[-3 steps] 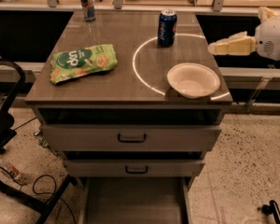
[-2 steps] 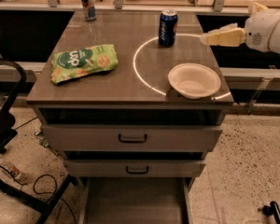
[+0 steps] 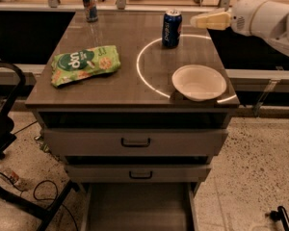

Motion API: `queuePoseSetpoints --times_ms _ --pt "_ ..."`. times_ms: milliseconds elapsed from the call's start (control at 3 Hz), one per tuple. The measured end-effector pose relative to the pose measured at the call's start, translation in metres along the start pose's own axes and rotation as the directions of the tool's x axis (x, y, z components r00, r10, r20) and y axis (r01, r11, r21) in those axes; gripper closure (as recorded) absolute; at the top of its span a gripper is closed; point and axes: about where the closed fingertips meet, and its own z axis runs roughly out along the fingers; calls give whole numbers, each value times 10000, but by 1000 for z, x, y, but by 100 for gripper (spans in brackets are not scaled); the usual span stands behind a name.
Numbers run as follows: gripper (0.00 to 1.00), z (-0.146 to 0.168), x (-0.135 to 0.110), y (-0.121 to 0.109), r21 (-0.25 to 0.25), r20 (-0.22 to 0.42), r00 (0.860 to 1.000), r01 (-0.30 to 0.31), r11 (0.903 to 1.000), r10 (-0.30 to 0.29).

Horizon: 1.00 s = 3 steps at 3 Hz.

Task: Knock pepsi can over

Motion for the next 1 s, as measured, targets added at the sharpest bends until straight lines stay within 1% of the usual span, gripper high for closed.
queuePoseSetpoints --times_ms 333,667,1000 --pt "0 34 6 -6 54 -142 9998 -152 9999 153" --pt "0 69 22 -8 47 -264 9983 -521 9986 522" --pt "0 93 39 -3 -114 -295 9949 -968 9952 964"
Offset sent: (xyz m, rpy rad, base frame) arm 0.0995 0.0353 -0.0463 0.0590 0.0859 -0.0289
